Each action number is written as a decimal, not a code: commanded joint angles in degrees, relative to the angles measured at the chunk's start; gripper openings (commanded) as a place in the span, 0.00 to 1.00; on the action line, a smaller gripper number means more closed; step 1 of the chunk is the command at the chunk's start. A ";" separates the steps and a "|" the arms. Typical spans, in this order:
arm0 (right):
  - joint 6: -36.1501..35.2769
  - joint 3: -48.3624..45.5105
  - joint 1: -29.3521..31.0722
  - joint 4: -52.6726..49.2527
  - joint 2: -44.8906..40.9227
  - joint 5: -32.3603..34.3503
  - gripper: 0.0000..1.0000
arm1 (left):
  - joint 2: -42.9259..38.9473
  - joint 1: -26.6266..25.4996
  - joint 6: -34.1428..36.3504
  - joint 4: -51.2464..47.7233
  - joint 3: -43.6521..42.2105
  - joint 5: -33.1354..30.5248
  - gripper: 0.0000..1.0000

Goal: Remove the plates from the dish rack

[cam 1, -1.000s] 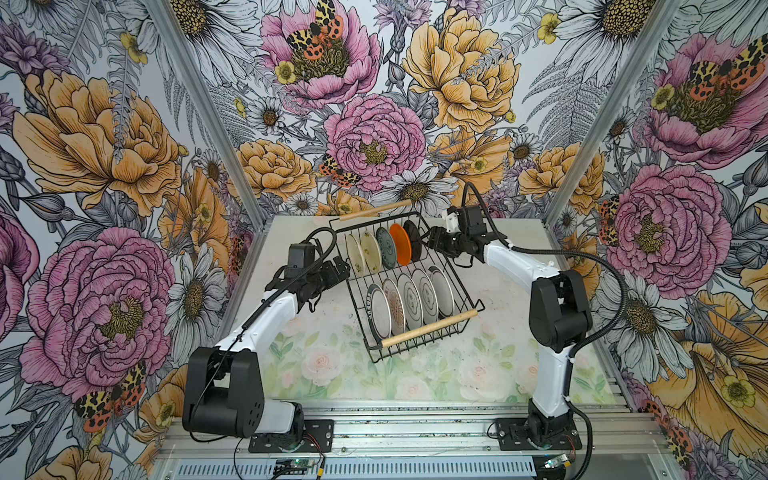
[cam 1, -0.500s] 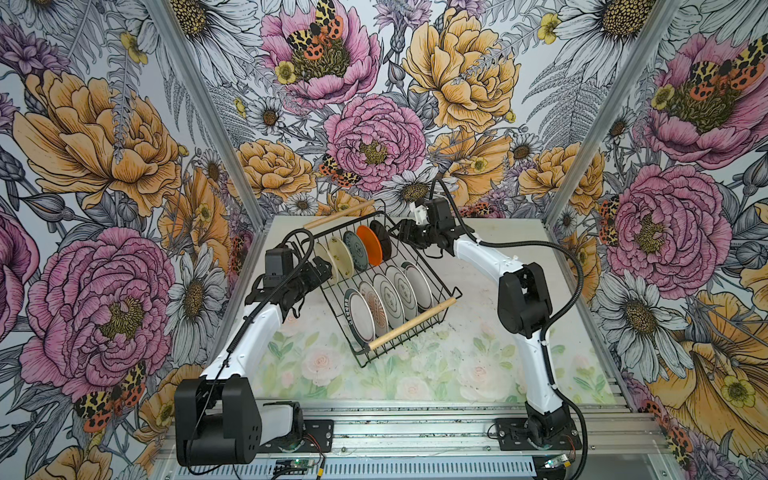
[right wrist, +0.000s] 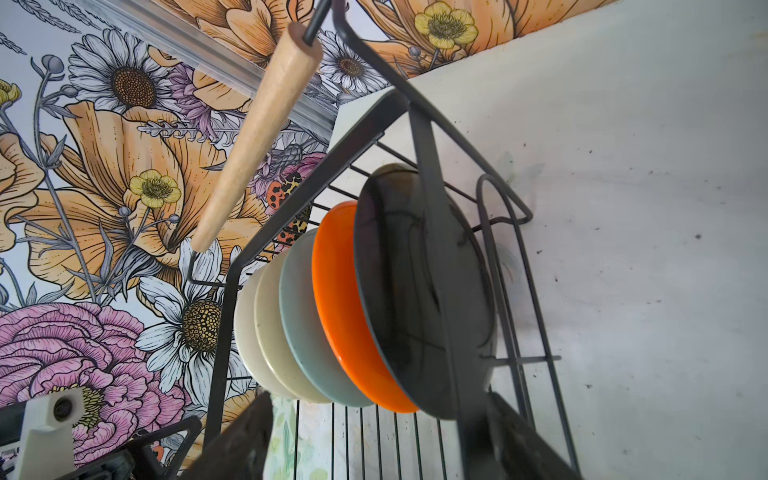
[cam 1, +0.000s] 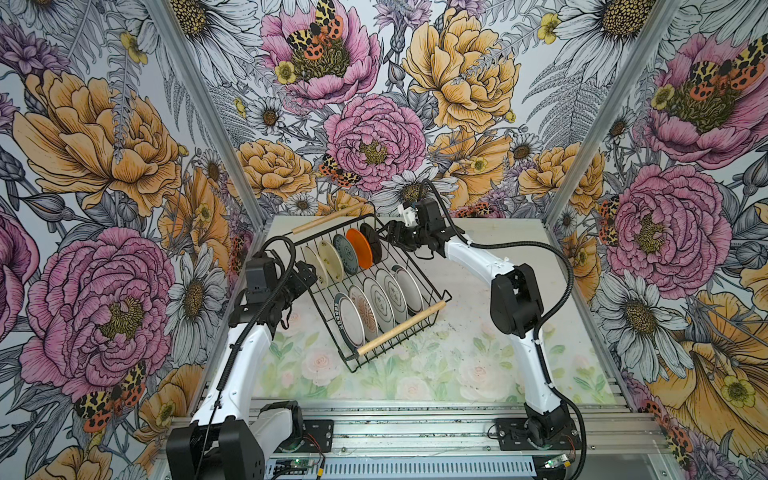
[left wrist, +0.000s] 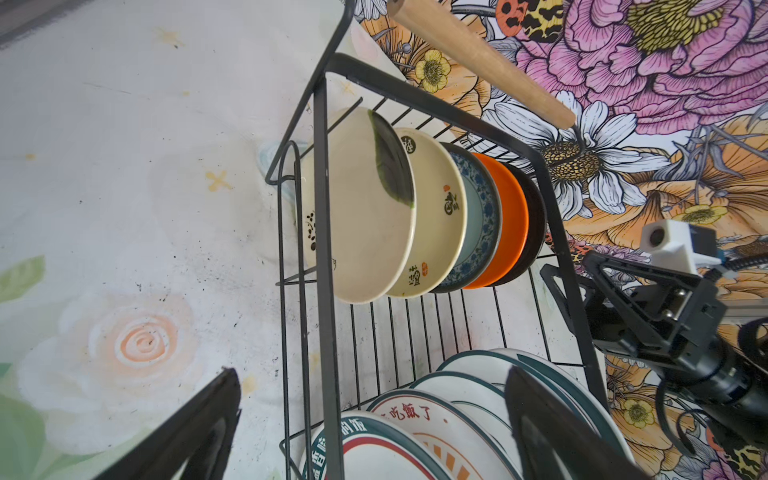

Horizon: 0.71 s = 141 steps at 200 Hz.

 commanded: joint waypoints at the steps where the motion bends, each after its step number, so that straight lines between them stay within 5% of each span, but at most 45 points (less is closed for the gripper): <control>1: -2.76 -2.79 -1.85 -0.84 -4.43 3.39 0.82 | 0.29 0.24 -0.97 -1.07 0.93 -0.19 0.99; 75: -10.45 -18.59 -7.64 -0.94 -19.70 15.70 0.86 | -0.41 -0.70 0.45 -5.04 3.03 -3.19 0.99; 141: -9.93 -44.92 -9.24 -1.05 -41.47 23.86 0.86 | 1.58 -5.19 3.44 -8.19 6.78 -7.96 0.99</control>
